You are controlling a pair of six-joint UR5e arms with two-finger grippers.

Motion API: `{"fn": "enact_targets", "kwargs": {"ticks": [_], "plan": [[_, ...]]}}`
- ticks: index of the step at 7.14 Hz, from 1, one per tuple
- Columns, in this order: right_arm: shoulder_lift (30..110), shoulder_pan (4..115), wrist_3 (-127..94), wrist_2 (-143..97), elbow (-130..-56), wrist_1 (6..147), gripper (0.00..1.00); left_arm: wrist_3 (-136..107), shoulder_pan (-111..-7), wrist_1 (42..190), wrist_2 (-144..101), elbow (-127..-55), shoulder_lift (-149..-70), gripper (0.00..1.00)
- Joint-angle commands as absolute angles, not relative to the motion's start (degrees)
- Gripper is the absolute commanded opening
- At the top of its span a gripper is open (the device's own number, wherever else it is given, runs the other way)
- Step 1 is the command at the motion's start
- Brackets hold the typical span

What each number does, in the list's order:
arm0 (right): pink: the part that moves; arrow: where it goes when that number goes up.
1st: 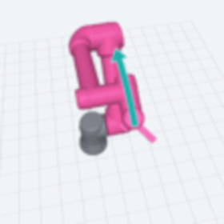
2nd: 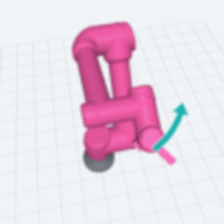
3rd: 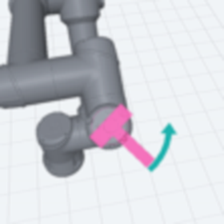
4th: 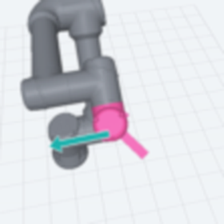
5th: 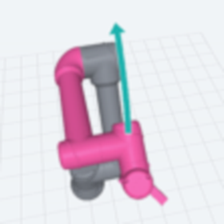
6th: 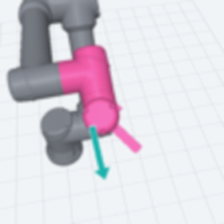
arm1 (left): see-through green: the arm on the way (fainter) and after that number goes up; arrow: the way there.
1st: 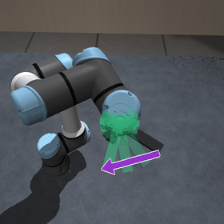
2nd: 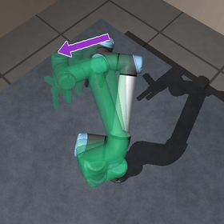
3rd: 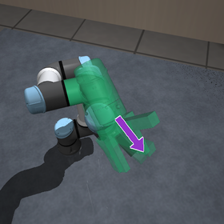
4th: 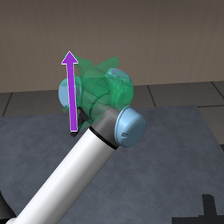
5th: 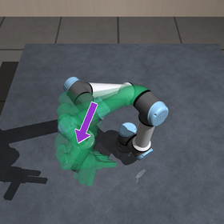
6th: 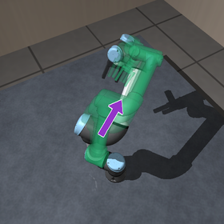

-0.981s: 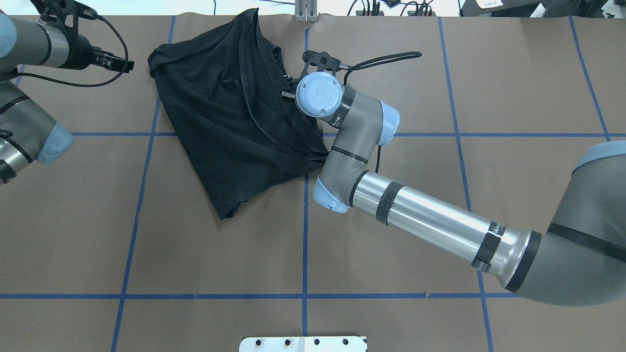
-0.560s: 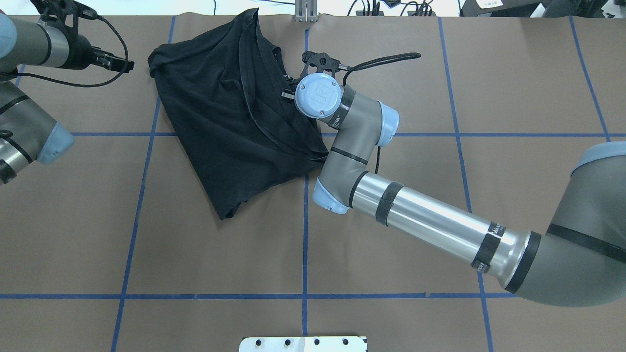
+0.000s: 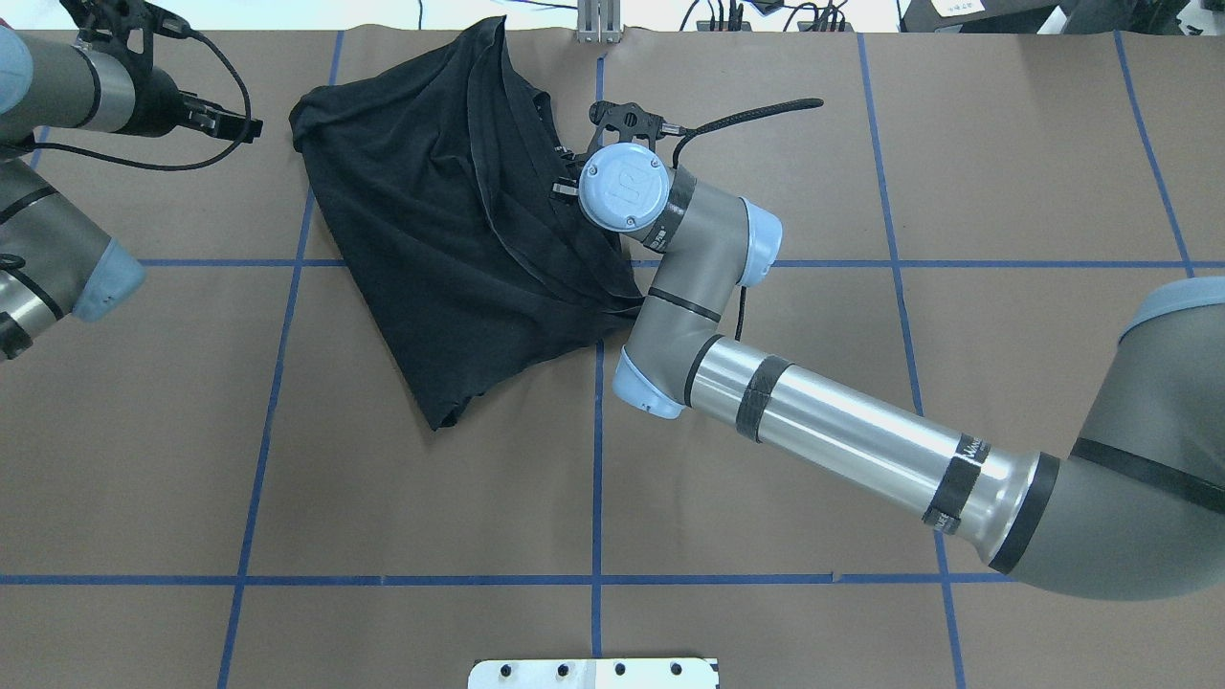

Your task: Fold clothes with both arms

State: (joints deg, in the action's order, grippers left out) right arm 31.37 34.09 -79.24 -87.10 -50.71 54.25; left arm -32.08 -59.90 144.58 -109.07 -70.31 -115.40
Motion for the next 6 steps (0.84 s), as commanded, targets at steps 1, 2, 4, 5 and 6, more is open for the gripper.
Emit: {"fn": "enact_targets", "kwargs": {"ticks": [1, 2, 4, 5, 6], "plan": [[31.4, 34.1, -79.2, -87.1, -50.6, 54.3, 0.33, -32.1, -59.9, 144.6, -109.0, -70.3, -115.4, 1.00], [31.4, 34.1, -79.1, -87.1, -50.5, 54.3, 0.27, -32.1, -59.9, 144.6, -109.1, -70.3, -115.4, 1.00], [31.3, 34.1, -78.1, -87.1, -50.8, 56.5, 0.00, -32.1, -59.9, 144.6, -109.0, -70.3, -115.4, 1.00], [31.3, 34.3, -76.7, -87.3, -52.8, 57.2, 0.00, -32.1, -59.9, 144.6, -109.1, -70.3, -115.4, 1.00], [33.6, 34.3, -76.6, -87.7, -59.5, 62.5, 0.00, -32.2, -59.9, 144.6, -109.1, -70.3, -115.5, 1.00]]}}
